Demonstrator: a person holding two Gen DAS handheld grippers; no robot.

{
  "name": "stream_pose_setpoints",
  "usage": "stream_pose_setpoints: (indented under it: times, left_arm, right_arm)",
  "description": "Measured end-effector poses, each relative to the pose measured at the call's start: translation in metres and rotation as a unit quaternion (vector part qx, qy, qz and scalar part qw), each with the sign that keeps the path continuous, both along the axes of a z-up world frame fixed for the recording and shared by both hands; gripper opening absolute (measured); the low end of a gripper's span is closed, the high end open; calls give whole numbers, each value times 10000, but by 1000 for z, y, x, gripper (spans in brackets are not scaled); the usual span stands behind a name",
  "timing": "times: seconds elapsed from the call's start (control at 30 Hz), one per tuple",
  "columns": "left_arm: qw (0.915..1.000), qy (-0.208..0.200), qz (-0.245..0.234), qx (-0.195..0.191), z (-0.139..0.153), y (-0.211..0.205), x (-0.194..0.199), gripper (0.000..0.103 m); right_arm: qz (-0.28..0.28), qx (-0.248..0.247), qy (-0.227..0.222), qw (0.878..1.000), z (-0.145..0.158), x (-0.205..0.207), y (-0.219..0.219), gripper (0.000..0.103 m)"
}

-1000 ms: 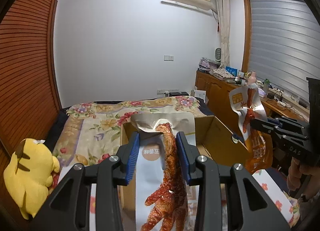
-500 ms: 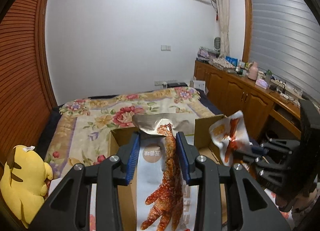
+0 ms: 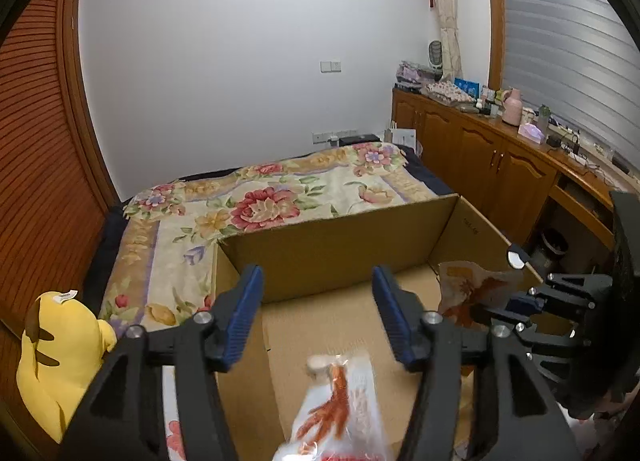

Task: Organize snacks
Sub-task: 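Carry both packs over the cardboard box and open both tools to drop them, then move both tools back to the snack pile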

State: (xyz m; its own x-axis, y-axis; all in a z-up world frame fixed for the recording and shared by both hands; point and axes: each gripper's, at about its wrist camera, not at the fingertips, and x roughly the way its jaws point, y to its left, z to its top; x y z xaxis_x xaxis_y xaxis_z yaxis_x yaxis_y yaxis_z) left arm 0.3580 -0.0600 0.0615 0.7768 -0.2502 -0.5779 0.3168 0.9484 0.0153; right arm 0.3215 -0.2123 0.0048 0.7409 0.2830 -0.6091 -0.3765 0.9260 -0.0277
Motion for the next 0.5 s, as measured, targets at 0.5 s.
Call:
stream_pose_setpoints:
  times: [0.5]
  left_arm:
    - [9992,-395,-82,-26,8,7,-42,78]
  right_arm:
    - [-232,149,-172,9995,21,-15,-16,45]
